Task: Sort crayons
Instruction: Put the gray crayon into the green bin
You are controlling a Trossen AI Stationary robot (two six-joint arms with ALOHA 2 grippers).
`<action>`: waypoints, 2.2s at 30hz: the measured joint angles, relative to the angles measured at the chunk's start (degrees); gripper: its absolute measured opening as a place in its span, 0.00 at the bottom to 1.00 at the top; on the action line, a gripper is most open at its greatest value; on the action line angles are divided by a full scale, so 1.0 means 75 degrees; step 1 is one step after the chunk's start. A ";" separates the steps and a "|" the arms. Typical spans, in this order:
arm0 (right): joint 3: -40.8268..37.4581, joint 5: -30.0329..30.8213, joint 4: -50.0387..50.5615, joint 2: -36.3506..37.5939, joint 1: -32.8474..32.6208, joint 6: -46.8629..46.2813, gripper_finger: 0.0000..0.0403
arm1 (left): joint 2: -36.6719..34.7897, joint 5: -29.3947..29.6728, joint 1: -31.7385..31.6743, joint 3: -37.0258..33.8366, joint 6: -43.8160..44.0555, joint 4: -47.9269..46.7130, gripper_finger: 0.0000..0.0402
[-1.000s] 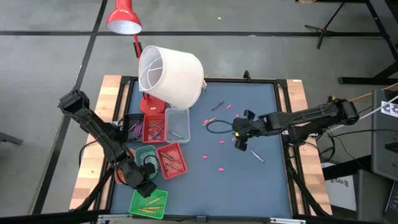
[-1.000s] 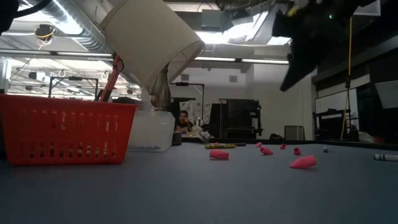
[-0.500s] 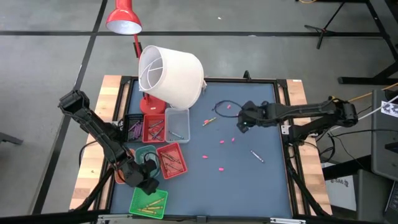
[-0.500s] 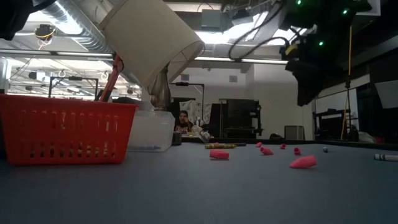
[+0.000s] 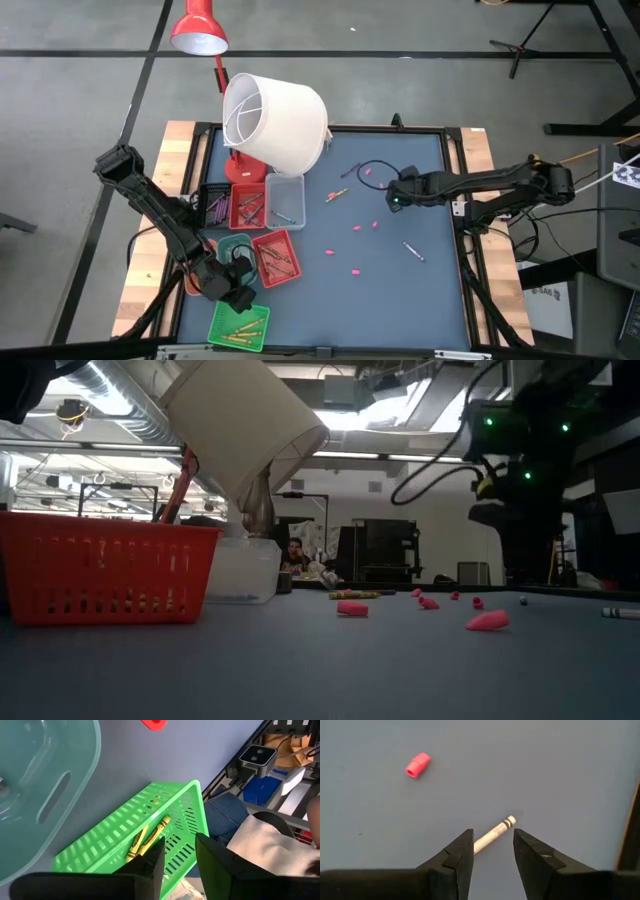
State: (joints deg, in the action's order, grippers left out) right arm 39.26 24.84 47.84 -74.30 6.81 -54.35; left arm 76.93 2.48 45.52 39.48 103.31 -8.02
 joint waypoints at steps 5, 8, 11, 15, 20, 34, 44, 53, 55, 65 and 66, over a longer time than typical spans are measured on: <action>-0.0633 -0.0063 -0.0613 0.0000 0.0000 -0.0880 0.34 | 0.0000 0.0003 0.0000 0.0000 -0.0135 -0.0006 0.23; -0.0933 -0.0234 -0.0888 0.0000 0.0000 -0.1180 0.34 | 0.0000 0.0006 0.0003 0.0000 -0.0251 -0.0007 0.23; -0.1196 -0.0267 -0.1355 0.0000 -0.0001 -0.1222 0.34 | 0.0000 0.0006 0.0003 0.0000 -0.0253 -0.0010 0.23; -0.1414 -0.0265 -0.1922 0.0003 -0.0003 -0.1383 0.34 | 0.0000 0.0006 0.0003 0.0000 -0.0254 -0.0010 0.23; -0.1562 -0.0265 -0.2292 0.0000 -0.0003 -0.1626 0.34 | 0.0000 0.0009 0.0003 0.0000 -0.0259 -0.0010 0.23; -0.1731 -0.0379 -0.2347 0.0015 -0.0006 -0.1728 0.34 | 0.0000 0.0979 0.0000 0.0000 -0.0607 0.0241 0.23; -0.1737 -0.0403 -0.2407 0.0012 -0.0006 -0.1693 0.20 | 0.0000 0.2917 -0.0003 0.0000 -0.2671 0.0942 0.23; -0.1750 -0.0266 -0.2503 0.0009 -0.0009 -0.1287 0.03 | 0.0000 0.4390 -0.0003 0.0000 -0.4729 0.1033 0.23; -0.1756 -0.0309 -0.2621 0.0007 -0.0004 -0.1090 0.03 | 0.0000 0.4713 -0.0003 0.0000 -0.5148 0.1033 0.23; -0.1760 -0.0754 -0.3090 0.0003 0.0003 -0.0815 0.06 | 0.0000 0.5032 -0.0326 0.0000 -0.5863 0.1028 0.23; -0.1760 -0.0848 -0.3183 0.0003 0.0003 -0.0725 0.06 | 0.0000 0.5033 -0.0363 0.0000 -0.5863 0.1028 0.23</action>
State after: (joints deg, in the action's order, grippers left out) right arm 26.06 18.48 23.96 -74.28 6.83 -59.78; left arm 76.93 40.23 42.79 39.48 59.33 -0.32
